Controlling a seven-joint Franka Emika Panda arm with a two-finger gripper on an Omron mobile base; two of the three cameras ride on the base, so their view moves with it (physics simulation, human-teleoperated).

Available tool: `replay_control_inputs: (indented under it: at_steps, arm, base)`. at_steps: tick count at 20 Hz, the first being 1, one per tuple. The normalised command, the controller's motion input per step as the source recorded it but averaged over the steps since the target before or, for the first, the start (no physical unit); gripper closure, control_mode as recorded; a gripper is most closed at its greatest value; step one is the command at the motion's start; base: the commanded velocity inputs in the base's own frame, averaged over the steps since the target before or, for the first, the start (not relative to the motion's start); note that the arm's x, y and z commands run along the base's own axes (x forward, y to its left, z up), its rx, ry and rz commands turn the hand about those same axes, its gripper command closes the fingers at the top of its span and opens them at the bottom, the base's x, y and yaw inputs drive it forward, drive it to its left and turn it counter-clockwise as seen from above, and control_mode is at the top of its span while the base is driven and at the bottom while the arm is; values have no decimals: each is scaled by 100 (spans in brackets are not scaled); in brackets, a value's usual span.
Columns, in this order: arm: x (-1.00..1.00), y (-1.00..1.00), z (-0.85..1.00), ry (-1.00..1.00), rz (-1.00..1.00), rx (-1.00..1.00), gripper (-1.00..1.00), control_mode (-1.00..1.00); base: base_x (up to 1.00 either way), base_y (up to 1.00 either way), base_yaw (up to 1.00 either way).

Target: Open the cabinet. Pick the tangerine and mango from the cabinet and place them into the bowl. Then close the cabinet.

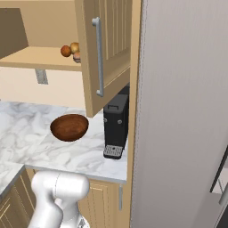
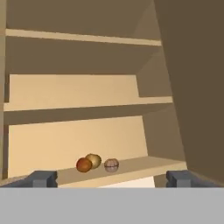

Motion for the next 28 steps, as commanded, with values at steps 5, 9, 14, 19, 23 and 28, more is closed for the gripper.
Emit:
replay_control_inputs:
  at_steps: [5, 9, 14, 19, 23, 28]
  arm:
    - [21, -5, 0, 18, 38, 0, -100, -100]
    - [16, -1, 0, 14, 37, 1, -100, -100]
    - [24, 0, -1, 12, 33, 2, -100, -100]
    - [35, 0, -9, 9, 29, 4, -100, -100]
    - [49, 4, -13, 10, 26, 5, -100, -100]
    - [59, 13, -21, 11, 28, 5, -100, -100]
  base:
    - [0, 0, 0]
    - [0, 0, 0]
    - [0, 0, 0]
    - [0, 0, 0]
    - [0, 0, 0]
    - [0, 0, 0]
